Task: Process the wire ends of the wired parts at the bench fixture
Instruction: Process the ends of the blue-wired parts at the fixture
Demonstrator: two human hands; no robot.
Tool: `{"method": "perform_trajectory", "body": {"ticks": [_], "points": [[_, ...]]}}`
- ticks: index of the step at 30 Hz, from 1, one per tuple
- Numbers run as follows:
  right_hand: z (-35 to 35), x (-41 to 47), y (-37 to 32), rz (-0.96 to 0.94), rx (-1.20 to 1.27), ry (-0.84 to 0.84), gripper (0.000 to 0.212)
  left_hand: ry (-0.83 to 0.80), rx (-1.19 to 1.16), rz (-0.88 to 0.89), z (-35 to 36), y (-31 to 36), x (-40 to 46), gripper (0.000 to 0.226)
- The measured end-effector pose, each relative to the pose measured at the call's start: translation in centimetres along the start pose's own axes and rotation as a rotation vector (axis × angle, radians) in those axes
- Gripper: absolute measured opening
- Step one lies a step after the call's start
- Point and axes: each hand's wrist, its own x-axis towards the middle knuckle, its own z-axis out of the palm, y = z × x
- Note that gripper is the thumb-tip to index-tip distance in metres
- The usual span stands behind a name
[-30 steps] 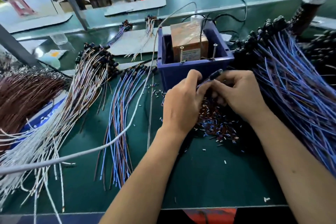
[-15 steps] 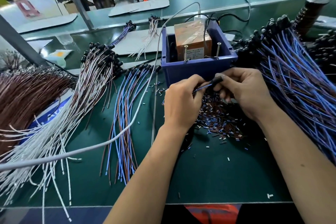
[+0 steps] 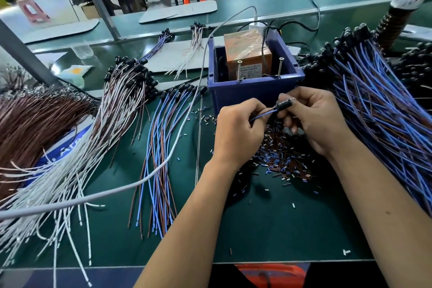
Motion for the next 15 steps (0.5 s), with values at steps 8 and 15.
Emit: {"method": "perform_trajectory", "body": {"ticks": [8, 15], "points": [[0.0, -0.1, 0.2, -0.011, 0.026, -0.022, 0.021, -0.013, -0.022, -0.015, -0.1, 0.1, 0.0, 0.015], [-1.3, 0.5, 0.0, -0.011, 0.092, 0.155, 0.02, 0.113, -0.118, -0.084, -1.3, -0.5, 0.3, 0.018]]}}
